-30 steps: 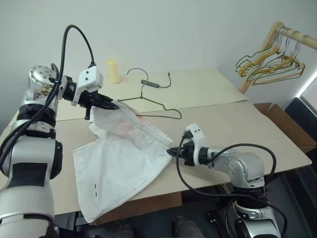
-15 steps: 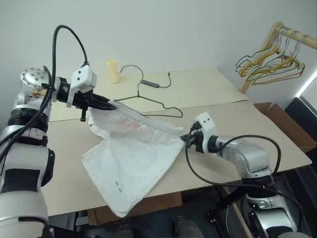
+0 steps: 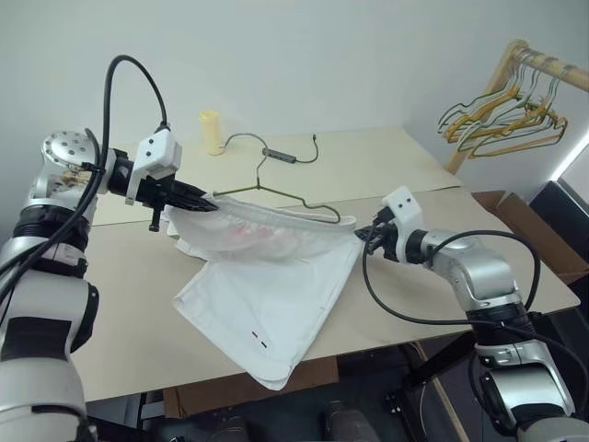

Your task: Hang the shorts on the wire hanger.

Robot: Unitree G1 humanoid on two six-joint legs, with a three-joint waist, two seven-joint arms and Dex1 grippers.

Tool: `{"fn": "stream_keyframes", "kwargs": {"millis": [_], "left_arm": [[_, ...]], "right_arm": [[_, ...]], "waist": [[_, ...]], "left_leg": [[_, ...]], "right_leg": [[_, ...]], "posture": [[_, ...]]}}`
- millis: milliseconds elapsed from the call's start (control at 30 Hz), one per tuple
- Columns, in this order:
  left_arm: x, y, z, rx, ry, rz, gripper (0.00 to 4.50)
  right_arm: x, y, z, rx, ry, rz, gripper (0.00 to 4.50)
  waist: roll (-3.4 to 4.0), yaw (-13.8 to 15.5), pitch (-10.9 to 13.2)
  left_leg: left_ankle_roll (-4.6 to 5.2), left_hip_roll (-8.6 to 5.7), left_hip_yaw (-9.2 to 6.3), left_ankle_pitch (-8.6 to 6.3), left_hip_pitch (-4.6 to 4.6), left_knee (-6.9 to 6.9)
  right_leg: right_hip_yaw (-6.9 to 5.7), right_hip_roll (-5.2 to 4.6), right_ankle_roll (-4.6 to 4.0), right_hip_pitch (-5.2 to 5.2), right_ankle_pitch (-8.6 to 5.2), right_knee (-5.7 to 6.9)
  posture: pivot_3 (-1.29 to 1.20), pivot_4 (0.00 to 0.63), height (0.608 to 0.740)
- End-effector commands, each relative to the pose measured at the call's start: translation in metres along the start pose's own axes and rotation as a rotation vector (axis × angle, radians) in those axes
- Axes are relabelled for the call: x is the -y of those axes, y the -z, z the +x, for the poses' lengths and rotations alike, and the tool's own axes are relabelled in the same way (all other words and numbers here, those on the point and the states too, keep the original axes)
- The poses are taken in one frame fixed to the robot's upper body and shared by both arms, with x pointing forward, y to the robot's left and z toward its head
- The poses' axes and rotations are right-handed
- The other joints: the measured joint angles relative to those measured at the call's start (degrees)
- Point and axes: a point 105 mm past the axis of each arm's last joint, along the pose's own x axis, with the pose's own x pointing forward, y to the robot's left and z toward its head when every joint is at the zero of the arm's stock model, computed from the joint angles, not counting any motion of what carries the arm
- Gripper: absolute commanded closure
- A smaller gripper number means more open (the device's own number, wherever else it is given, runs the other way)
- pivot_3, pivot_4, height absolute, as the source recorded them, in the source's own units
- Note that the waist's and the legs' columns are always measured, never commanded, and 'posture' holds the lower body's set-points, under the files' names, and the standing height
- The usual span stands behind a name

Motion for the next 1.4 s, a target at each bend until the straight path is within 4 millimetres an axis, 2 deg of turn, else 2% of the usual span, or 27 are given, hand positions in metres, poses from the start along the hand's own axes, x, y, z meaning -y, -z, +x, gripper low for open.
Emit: {"fn": "stream_keyframes", "kwargs": {"millis": [33, 233, 267, 333, 467, 633, 733, 867, 1067, 1333, 1400], "left_arm": [[-0.008, -0.006, -0.015, -0.015, -0.057, 0.025, 4.50], [-0.006, 0.007, -0.011, -0.097, -0.038, 0.036, 4.50], [-0.006, 0.006, -0.010, -0.090, -0.040, 0.038, 4.50], [-0.007, 0.005, -0.009, -0.081, -0.043, 0.044, 4.50], [-0.015, -0.001, -0.006, -0.061, -0.090, 0.059, 4.50], [-0.020, -0.006, -0.004, -0.057, -0.110, 0.075, 4.50], [-0.021, -0.010, -0.003, -0.031, -0.111, 0.083, 4.50], [-0.022, -0.016, -0.001, 0.007, -0.109, 0.083, 4.50], [-0.016, -0.011, 0.001, -0.015, -0.077, 0.091, 4.50], [-0.017, -0.017, 0.003, 0.033, -0.081, 0.091, 4.50], [-0.017, -0.018, 0.002, 0.042, -0.081, 0.097, 4.50]], "right_arm": [[0.025, -0.013, -0.020, 0.027, 0.113, -0.064, 4.44], [0.024, -0.034, -0.028, 0.085, 0.127, -0.173, 4.44], [0.022, -0.040, -0.030, 0.091, 0.128, -0.234, 4.44], [0.014, -0.051, -0.033, 0.108, 0.104, -0.338, 4.44], [-0.014, -0.090, -0.038, 0.206, 0.040, -0.548, 4.44], [-0.036, -0.116, -0.037, 0.221, 0.014, -0.755, 4.44], [-0.051, -0.117, -0.033, 0.208, -0.027, -0.877, 4.44], [-0.065, -0.106, -0.023, 0.180, -0.076, -0.934, 4.44], [-0.072, -0.117, -0.015, 0.231, -0.054, -0.910, 4.44], [-0.085, -0.111, -0.014, 0.247, -0.115, -0.944, 4.44], [-0.082, -0.106, -0.012, 0.231, -0.112, -0.959, 4.00]], "waist": [[0.00, 0.00, 0.00], [0.00, 0.02, 0.00], [0.00, -0.01, 0.00], [0.00, 0.01, 0.00], [0.01, -0.15, 0.00], [0.01, -0.08, 0.00], [0.01, 0.02, 0.00], [0.01, 0.07, 0.00], [0.01, -0.13, 0.00], [0.01, -0.05, 0.00], [0.01, -0.03, 0.00]], "left_leg": [[0.00, 0.00, 0.00, 0.00, -0.01, 0.00], [0.00, 0.00, 0.01, 0.00, -0.01, 0.00], [0.00, 0.00, 0.01, 0.00, 0.00, 0.00], [0.00, -0.01, 0.03, 0.00, -0.01, 0.01], [0.00, 0.00, 0.03, 0.00, -0.02, 0.00], [0.00, 0.00, 0.04, 0.00, 0.00, 0.00], [0.00, 0.00, 0.06, 0.00, -0.02, 0.00], [0.00, 0.00, 0.07, 0.00, -0.04, 0.02], [0.00, 0.00, 0.08, 0.00, -0.02, 0.02], [0.00, 0.00, 0.07, 0.00, -0.02, 0.02], [0.00, 0.00, 0.07, 0.00, -0.02, 0.02]], "right_leg": [[-0.01, 0.00, 0.00, 0.00, 0.00, 0.00], [-0.01, 0.00, 0.00, 0.00, 0.00, 0.00], [-0.01, 0.00, 0.00, 0.00, 0.00, 0.00], [0.00, -0.02, 0.00, -0.01, 0.00, 0.00], [0.01, -0.01, 0.00, -0.05, 0.00, 0.00], [0.00, -0.01, 0.00, -0.04, -0.01, 0.02], [-0.01, -0.02, 0.01, -0.05, -0.01, 0.00], [-0.03, -0.03, 0.01, -0.05, -0.01, 0.01], [-0.02, -0.02, 0.00, -0.05, 0.00, 0.04], [-0.03, -0.03, 0.00, -0.04, 0.00, 0.04], [-0.03, -0.03, 0.01, -0.04, 0.00, 0.04]], "posture": [[-0.09, 0.000, 0.740], [-0.09, 0.000, 0.740], [-0.09, 0.000, 0.740], [-0.10, 0.000, 0.740], [-0.10, 0.000, 0.740], [-0.10, 0.000, 0.740], [-0.10, 0.000, 0.740], [-0.09, 0.000, 0.740], [-0.09, 0.000, 0.740], [-0.10, 0.000, 0.740], [-0.10, 0.000, 0.740]]}}
